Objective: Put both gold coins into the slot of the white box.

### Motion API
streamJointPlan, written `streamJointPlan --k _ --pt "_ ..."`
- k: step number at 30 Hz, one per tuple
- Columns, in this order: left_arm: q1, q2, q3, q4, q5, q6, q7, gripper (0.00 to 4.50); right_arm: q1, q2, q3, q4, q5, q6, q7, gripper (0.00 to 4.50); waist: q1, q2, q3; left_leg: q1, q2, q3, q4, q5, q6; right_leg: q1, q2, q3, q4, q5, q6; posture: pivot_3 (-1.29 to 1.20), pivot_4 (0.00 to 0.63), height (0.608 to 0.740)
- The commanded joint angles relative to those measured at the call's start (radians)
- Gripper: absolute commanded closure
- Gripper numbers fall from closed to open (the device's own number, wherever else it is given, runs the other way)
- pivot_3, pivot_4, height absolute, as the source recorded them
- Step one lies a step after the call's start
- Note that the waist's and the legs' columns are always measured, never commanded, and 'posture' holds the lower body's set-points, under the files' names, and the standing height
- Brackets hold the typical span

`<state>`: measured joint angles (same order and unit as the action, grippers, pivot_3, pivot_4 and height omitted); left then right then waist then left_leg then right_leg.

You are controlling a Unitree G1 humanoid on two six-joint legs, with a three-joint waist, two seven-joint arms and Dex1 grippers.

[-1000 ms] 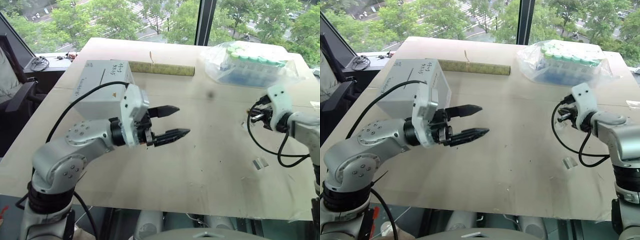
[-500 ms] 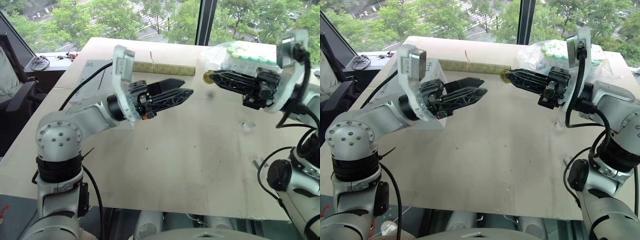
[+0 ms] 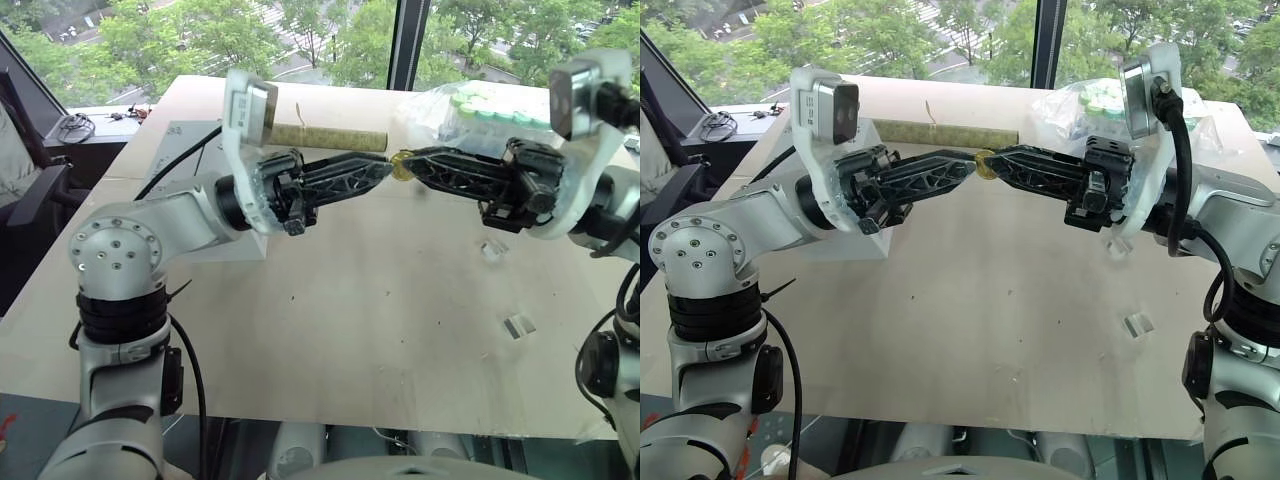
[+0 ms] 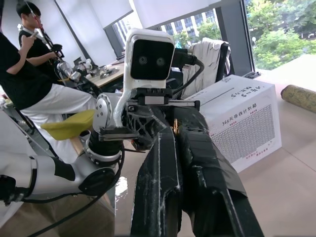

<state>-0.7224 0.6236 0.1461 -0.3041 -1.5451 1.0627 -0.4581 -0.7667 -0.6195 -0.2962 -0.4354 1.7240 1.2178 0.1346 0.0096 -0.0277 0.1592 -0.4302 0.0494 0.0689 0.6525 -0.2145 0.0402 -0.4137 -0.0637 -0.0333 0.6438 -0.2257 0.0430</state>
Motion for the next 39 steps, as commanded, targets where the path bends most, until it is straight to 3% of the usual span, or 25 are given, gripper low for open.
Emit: streamJointPlan --k 1,9,10,12,13,14,35,38,39 --pt "-0.021 0.015 0.013 -0.017 -0.035 0.002 -0.017 3.15 0.004 -0.042 0.024 -0.028 0.056 -0.082 -0.011 4.50 0.001 0.000 0.000 0.000 0.000 0.000 0.000 0.000 0.000 0.000 0.000 0.000 0.000 0.000 0.000 0.00 0.150 0.740" --pt "-0.030 0.020 0.010 -0.002 -0.039 0.003 -0.043 3.15 0.023 -0.109 0.084 -0.048 0.087 -0.164 0.000 4.50 0.003 0.000 0.000 0.000 0.000 0.000 0.000 0.000 0.000 0.000 0.000 0.000 0.000 0.000 0.000 0.00 0.150 0.740" --pt "-0.031 0.021 0.008 0.000 -0.041 0.006 -0.051 3.58 0.025 -0.115 0.090 -0.050 0.090 -0.172 0.001 4.50 0.003 0.000 0.000 0.000 0.000 0.000 0.000 0.000 0.000 0.000 0.000 0.000 -0.001 0.000 0.000 0.00 0.150 0.740" --pt "-0.032 0.022 0.006 0.000 -0.045 0.010 -0.061 3.95 0.028 -0.125 0.098 -0.054 0.095 -0.186 0.005 4.50 0.003 0.000 0.000 0.000 0.000 0.000 0.000 0.000 0.000 0.000 0.000 0.000 -0.001 0.000 0.000 0.00 0.150 0.740" --pt "-0.033 0.021 0.005 0.001 -0.046 0.012 -0.065 4.43 0.029 -0.128 0.102 -0.055 0.097 -0.191 0.007 4.50 0.002 0.000 0.000 0.000 0.000 0.000 0.000 0.000 0.000 0.000 0.000 0.000 -0.001 0.000 0.000 0.00 0.150 0.740" --pt "-0.033 0.020 0.003 0.004 -0.050 0.015 -0.071 4.49 0.031 -0.132 0.106 -0.056 0.100 -0.197 0.009 4.50 0.002 0.000 0.000 0.000 0.000 0.000 0.000 0.000 0.000 0.000 0.000 0.000 -0.001 0.000 0.000 0.00 0.150 0.740" --pt "-0.009 0.030 -0.001 -0.004 -0.012 0.034 -0.151 4.49 0.034 -0.170 0.175 -0.073 0.149 -0.262 0.029 4.50 0.003 0.000 0.000 -0.001 0.001 0.000 0.000 0.000 0.000 0.000 0.000 0.000 -0.001 0.000 0.000 0.00 0.150 0.740" --pt "-0.007 0.030 0.000 -0.005 -0.010 0.035 -0.159 3.69 0.034 -0.173 0.176 -0.070 0.142 -0.261 0.038 4.50 0.003 0.000 0.000 -0.001 0.001 0.000 0.000 0.000 0.000 0.000 0.000 0.000 -0.001 0.000 0.000 0.00 0.150 0.740" --pt "-0.006 0.029 0.000 -0.009 0.000 0.029 -0.160 3.16 0.035 -0.175 0.176 -0.070 0.141 -0.262 0.041 4.50 0.003 0.000 0.000 -0.001 0.001 0.000 0.000 0.000 0.000 0.000 0.000 0.000 -0.001 0.000 0.000 0.00 0.150 0.740"
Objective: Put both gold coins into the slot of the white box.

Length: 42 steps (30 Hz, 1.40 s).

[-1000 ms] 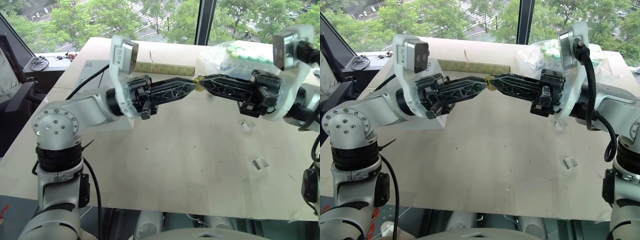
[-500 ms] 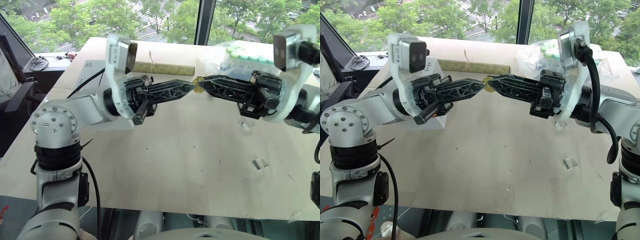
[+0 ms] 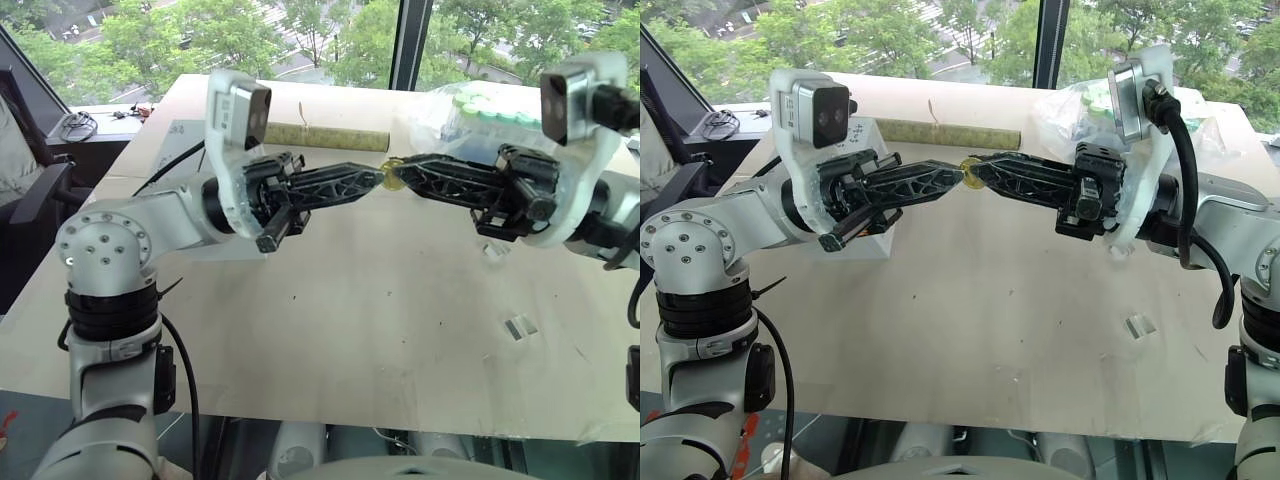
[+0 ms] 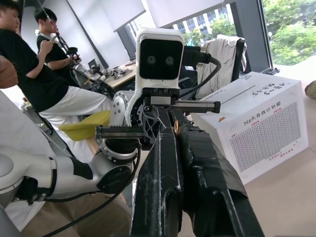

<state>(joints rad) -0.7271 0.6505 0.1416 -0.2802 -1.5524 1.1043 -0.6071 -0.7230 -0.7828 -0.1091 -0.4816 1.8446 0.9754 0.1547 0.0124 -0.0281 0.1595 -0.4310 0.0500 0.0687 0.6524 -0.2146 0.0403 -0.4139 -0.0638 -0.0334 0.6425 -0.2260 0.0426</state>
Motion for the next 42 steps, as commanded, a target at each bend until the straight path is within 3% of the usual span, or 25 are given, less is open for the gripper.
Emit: streamJointPlan --k 1,3,6,9,12,13,22,27,29,31,36,38,40,42 --pt "0.000 0.001 0.005 -0.034 0.012 -0.016 -0.009 2.83 -0.009 -0.013 -0.010 -0.023 0.020 -0.022 0.023 4.50 0.000 0.000 0.000 0.000 0.000 0.000 0.000 0.000 0.000 0.000 0.000 0.000 0.000 0.000 0.000 0.00 0.150 0.740" --pt "0.004 0.002 0.006 -0.037 0.013 -0.015 -0.013 1.94 -0.008 -0.016 -0.010 -0.022 0.018 -0.023 0.029 4.50 0.000 0.000 0.000 0.000 0.000 0.000 0.000 0.000 0.000 0.000 0.000 0.000 0.000 0.000 0.000 0.00 0.150 0.740" --pt "0.008 0.000 0.011 -0.033 0.008 -0.013 -0.018 1.94 -0.007 -0.020 -0.009 -0.020 0.016 -0.024 0.034 4.50 0.000 0.000 0.000 0.000 0.000 0.000 0.000 0.000 0.000 0.000 0.000 0.000 0.000 0.000 -0.001 0.00 0.150 0.740" --pt "0.009 0.003 0.014 -0.031 0.004 -0.011 -0.027 2.87 -0.007 -0.023 -0.007 -0.018 0.015 -0.025 0.038 4.50 0.000 0.000 0.000 0.000 0.000 0.000 0.000 0.000 0.000 0.000 0.000 0.000 0.000 -0.001 -0.002 0.00 0.150 0.740" --pt "0.009 0.002 0.018 -0.026 -0.007 -0.011 -0.031 4.27 -0.005 -0.027 -0.007 -0.018 0.014 -0.026 0.041 4.50 0.000 0.000 0.000 0.000 0.001 0.000 0.000 0.000 0.000 0.000 0.000 0.000 0.000 -0.001 -0.002 0.00 0.150 0.740" --pt "0.009 0.002 0.018 -0.025 -0.009 -0.012 -0.032 4.40 -0.005 -0.029 -0.008 -0.018 0.015 -0.027 0.041 4.50 0.000 0.000 0.000 0.000 0.001 0.000 0.000 0.000 0.000 0.000 0.000 0.000 0.000 -0.001 -0.002 0.00 0.150 0.740" --pt "0.008 0.001 0.023 -0.020 -0.022 -0.016 -0.027 4.40 -0.003 -0.033 -0.001 -0.023 0.025 -0.030 0.038 4.50 0.000 0.000 0.000 0.000 0.002 0.000 0.000 0.000 0.000 0.000 0.000 0.000 0.000 -0.001 -0.002 0.00 0.150 0.740" --pt "0.019 0.001 0.028 -0.026 -0.023 -0.021 -0.019 4.40 -0.008 -0.009 -0.010 -0.016 -0.055 -0.053 0.060 4.50 0.000 0.000 0.000 0.000 0.003 0.000 0.000 0.000 0.000 0.000 0.000 0.000 0.000 -0.001 -0.002 0.00 0.150 0.740" --pt "0.024 0.001 0.032 -0.034 -0.025 -0.026 -0.009 4.50 -0.004 -0.006 -0.012 -0.017 -0.069 -0.053 0.079 3.38 0.000 0.000 0.000 0.000 0.003 0.000 0.000 0.000 0.000 0.000 0.000 0.000 0.000 -0.001 -0.002 0.00 0.150 0.740" --pt "0.031 0.004 0.040 -0.043 -0.021 -0.034 0.005 4.50 0.000 -0.008 -0.012 -0.021 -0.081 -0.052 0.085 2.73 0.000 0.000 0.000 0.000 0.003 0.000 0.000 0.000 0.000 0.000 0.000 0.000 0.000 -0.001 -0.002 0.00 0.150 0.740" --pt "0.057 0.028 0.081 -0.072 -0.049 -0.055 0.074 4.50 0.001 -0.025 -0.017 -0.031 -0.162 -0.051 0.107 0.24 0.000 0.000 0.000 0.000 0.004 0.000 0.000 0.000 0.000 0.000 0.000 0.000 0.000 -0.001 -0.002 0.00 0.150 0.740" --pt "0.075 0.039 0.104 -0.093 -0.040 -0.075 0.118 4.50 0.001 -0.050 -0.015 -0.051 -0.279 -0.058 0.136 0.05 0.000 0.000 0.000 0.000 0.004 0.000 0.000 0.000 0.000 0.000 0.000 0.000 0.000 -0.002 -0.003 0.00 0.150 0.740" --pt "0.097 0.050 0.148 -0.160 0.082 -0.140 0.283 4.50 0.030 -0.149 0.010 -0.090 -0.537 -0.119 0.263 0.05 0.003 0.001 0.001 0.000 0.004 0.001 0.000 0.000 0.000 0.000 0.000 0.000 0.000 -0.002 -0.003 0.00 0.150 0.740" --pt "0.111 0.059 0.162 -0.212 0.193 -0.183 0.399 4.50 0.059 -0.187 0.017 -0.094 -0.670 -0.173 0.350 0.05 0.005 0.000 0.001 -0.001 0.003 0.000 -0.001 0.000 0.000 -0.001 0.000 0.000 -0.002 -0.002 -0.003 0.00 0.150 0.740"
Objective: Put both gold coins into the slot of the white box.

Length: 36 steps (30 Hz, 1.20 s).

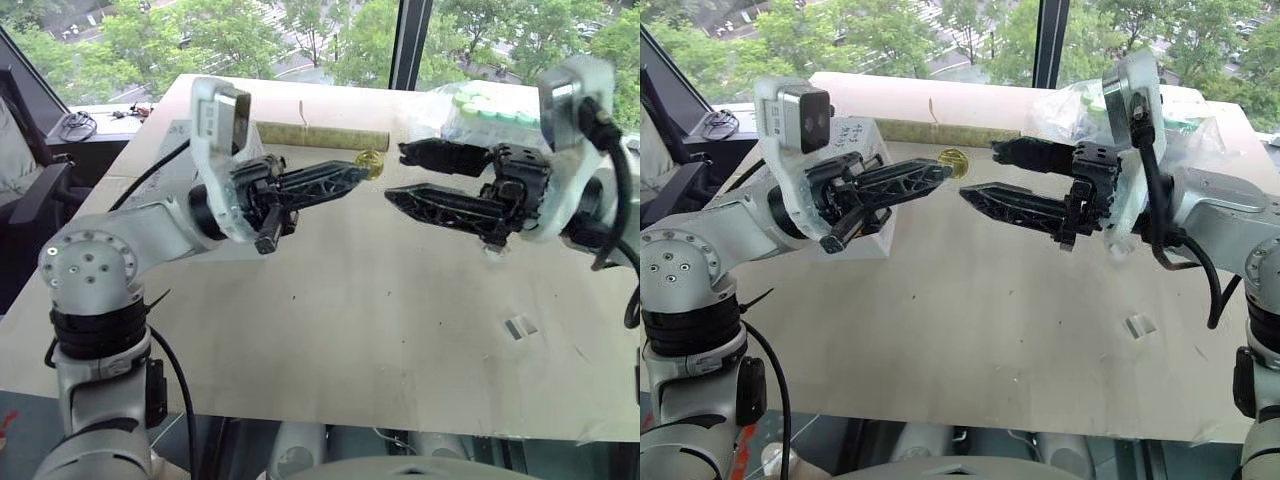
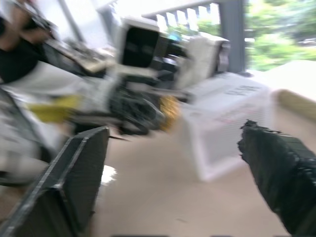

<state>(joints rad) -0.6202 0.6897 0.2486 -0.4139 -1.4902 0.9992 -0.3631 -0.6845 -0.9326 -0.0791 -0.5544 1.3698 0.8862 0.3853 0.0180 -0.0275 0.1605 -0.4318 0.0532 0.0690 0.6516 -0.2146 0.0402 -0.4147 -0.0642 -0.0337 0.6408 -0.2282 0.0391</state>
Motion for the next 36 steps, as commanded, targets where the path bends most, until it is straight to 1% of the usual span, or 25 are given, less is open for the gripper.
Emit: streamJointPlan --k 1,3,4,6,7,8,10,13,16,20,24,30,36 --pt "0.008 0.035 0.051 -0.101 0.215 -0.076 0.256 4.50 0.034 -0.040 -0.021 -0.005 -0.237 -0.119 0.161 0.05 -0.002 -0.002 0.001 0.000 0.000 0.000 0.000 0.000 0.000 0.000 0.000 0.000 0.000 0.000 0.000 0.00 0.150 0.740" --pt "0.002 0.084 0.003 -0.156 0.433 -0.023 0.489 4.50 0.049 -0.017 -0.046 0.040 -0.277 -0.171 0.232 0.05 -0.004 -0.002 0.001 0.001 -0.001 0.001 0.000 0.000 0.000 0.000 0.000 0.001 0.000 0.000 0.000 0.00 0.150 0.740" --pt "-0.006 0.087 -0.015 -0.175 0.509 -0.002 0.582 4.50 0.049 -0.013 -0.049 0.053 -0.295 -0.186 0.270 0.05 -0.005 -0.003 0.001 0.001 -0.001 0.001 0.000 0.000 0.000 0.000 0.001 0.001 0.000 0.000 0.000 0.00 0.150 0.740" --pt "-0.042 0.076 -0.045 -0.211 0.586 0.079 0.714 4.50 0.041 -0.003 -0.045 0.072 -0.333 -0.203 0.313 0.05 -0.004 -0.003 0.002 0.002 -0.001 0.002 0.000 0.000 0.000 0.001 0.001 0.002 0.001 0.002 0.004 0.00 0.150 0.740" --pt "-0.075 0.063 -0.061 -0.216 0.612 0.173 0.785 4.50 0.038 0.002 -0.039 0.083 -0.353 -0.209 0.327 0.05 -0.003 -0.004 0.002 0.002 -0.001 0.001 0.000 0.000 0.000 0.000 0.002 0.002 0.001 0.002 0.004 0.00 0.150 0.740" --pt "-0.104 0.045 -0.070 -0.213 0.624 0.254 0.835 4.50 0.037 0.005 -0.031 0.091 -0.375 -0.218 0.343 0.05 -0.003 -0.004 0.002 0.001 0.000 0.001 0.000 0.000 0.000 0.000 0.002 0.001 0.001 0.002 0.004 0.00 0.150 0.740" --pt "-0.151 0.037 -0.102 -0.206 0.657 0.344 0.861 4.50 0.037 0.008 -0.019 0.100 -0.410 -0.233 0.371 0.05 0.002 -0.007 0.004 0.001 0.000 0.000 0.000 0.000 0.000 0.000 0.001 0.001 0.001 0.002 0.004 0.00 0.150 0.740" --pt "-0.225 -0.021 -0.098 -0.187 0.736 0.486 0.902 4.50 0.026 0.031 -0.021 0.118 -0.430 -0.234 0.402 0.05 0.000 -0.008 0.005 0.000 0.000 0.000 0.000 0.000 0.000 0.000 0.000 0.000 0.000 0.002 0.004 0.00 0.150 0.740" --pt "-0.248 0.001 -0.109 -0.150 0.824 0.560 0.881 4.50 0.021 0.043 -0.040 0.118 -0.421 -0.230 0.440 0.05 -0.005 -0.008 0.005 0.000 -0.001 0.000 0.000 0.000 -0.001 0.000 0.000 0.000 0.000 0.002 0.004 0.00 0.150 0.740" --pt "-0.242 0.002 -0.091 -0.114 0.888 0.602 0.813 4.50 0.011 0.056 -0.055 0.105 -0.436 -0.259 0.470 0.05 -0.005 -0.008 0.005 0.001 0.000 0.000 -0.001 0.000 -0.001 -0.001 0.002 0.000 0.002 0.002 0.004 0.00 0.150 0.740" --pt "-0.237 -0.016 -0.055 -0.079 0.930 0.615 0.752 4.50 -0.004 0.074 -0.081 0.106 -0.423 -0.261 0.466 0.05 -0.004 -0.008 0.005 0.001 0.000 0.001 -0.001 0.000 -0.001 -0.001 0.001 0.000 0.002 0.002 0.004 0.00 0.150 0.740" --pt "-0.218 -0.049 0.000 -0.050 0.951 0.615 0.672 4.50 -0.007 0.076 -0.090 0.105 -0.461 -0.272 0.478 0.05 -0.003 -0.008 0.005 0.001 0.000 0.001 -0.001 0.000 -0.001 -0.001 -0.001 0.000 0.001 0.003 0.004 0.00 0.150 0.740" --pt "-0.227 -0.085 0.027 -0.038 0.938 0.615 0.612 4.50 -0.002 0.063 -0.090 0.133 -0.511 -0.301 0.519 0.05 -0.003 -0.008 0.005 0.001 0.000 0.001 -0.001 0.000 -0.001 -0.001 0.000 0.000 0.002 0.003 0.004 0.00 0.150 0.740"
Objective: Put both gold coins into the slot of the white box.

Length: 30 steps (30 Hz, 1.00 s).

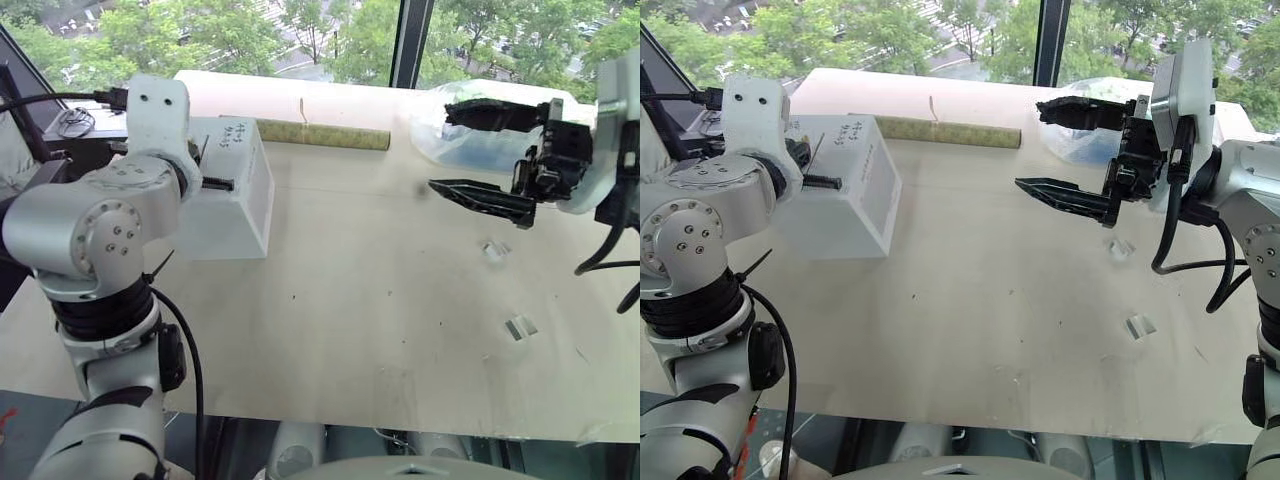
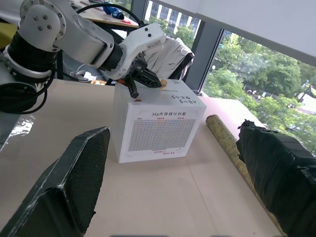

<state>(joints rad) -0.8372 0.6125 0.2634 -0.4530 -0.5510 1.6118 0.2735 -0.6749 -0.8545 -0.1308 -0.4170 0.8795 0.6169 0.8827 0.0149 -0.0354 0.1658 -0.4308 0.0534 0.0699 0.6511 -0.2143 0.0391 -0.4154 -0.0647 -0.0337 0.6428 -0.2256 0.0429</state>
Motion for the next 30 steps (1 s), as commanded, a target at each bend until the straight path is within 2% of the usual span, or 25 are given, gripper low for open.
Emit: streamJointPlan --k 1,15,19,23,25,28,30 --pt "-0.009 -0.007 0.011 0.000 0.002 0.003 -0.027 4.50 -0.010 -0.014 -0.039 -0.005 -0.025 -0.032 0.026 0.05 0.000 0.000 0.000 0.000 0.000 0.000 0.000 0.000 0.000 0.000 0.000 0.000 0.000 0.000 0.000 0.00 0.150 0.740" --pt "0.001 -0.026 0.029 0.055 -0.028 0.003 0.000 4.50 0.015 -0.018 -0.061 0.010 -0.049 -0.043 0.074 0.05 0.000 0.000 0.000 0.001 0.000 0.000 0.000 0.000 0.000 0.001 0.000 0.001 0.001 0.000 0.000 0.00 0.150 0.740" --pt "-0.015 -0.024 0.035 0.051 -0.038 0.003 0.009 3.41 0.015 -0.014 -0.061 0.009 -0.052 -0.042 0.075 0.00 0.000 0.001 0.000 0.003 0.000 0.000 0.000 0.000 0.000 0.002 0.000 0.001 0.002 0.000 0.000 0.00 0.150 0.740" --pt "-0.049 -0.020 0.035 -0.012 -0.048 0.003 -0.021 1.50 0.025 -0.012 -0.061 0.008 -0.055 -0.035 0.063 0.00 0.000 0.000 0.000 0.002 0.000 0.000 0.001 0.000 0.000 0.002 0.000 0.001 0.001 0.000 0.000 0.00 0.150 0.740" --pt "-0.079 -0.027 0.054 -0.075 -0.063 -0.004 -0.086 1.50 0.038 -0.010 -0.058 0.004 -0.048 0.003 0.028 0.00 0.000 0.000 0.000 0.001 0.000 0.000 0.001 0.000 0.000 0.001 0.000 0.000 0.001 0.000 0.000 0.00 0.150 0.740" --pt "-0.026 -0.035 0.068 -0.198 -0.114 -0.206 -0.247 1.50 0.089 0.004 -0.039 -0.018 -0.090 0.045 -0.066 0.00 0.000 0.000 0.000 0.000 0.000 0.000 0.001 0.000 0.000 0.001 -0.001 0.000 0.000 0.000 0.000 0.00 0.150 0.740" --pt "0.037 -0.088 0.117 -0.253 -0.236 -0.313 -0.400 1.50 0.133 0.012 -0.024 -0.025 -0.151 0.078 -0.158 0.00 0.000 0.001 -0.001 0.001 0.000 0.001 0.000 0.002 -0.004 0.001 -0.002 0.000 0.000 0.000 0.000 0.00 0.150 0.740"
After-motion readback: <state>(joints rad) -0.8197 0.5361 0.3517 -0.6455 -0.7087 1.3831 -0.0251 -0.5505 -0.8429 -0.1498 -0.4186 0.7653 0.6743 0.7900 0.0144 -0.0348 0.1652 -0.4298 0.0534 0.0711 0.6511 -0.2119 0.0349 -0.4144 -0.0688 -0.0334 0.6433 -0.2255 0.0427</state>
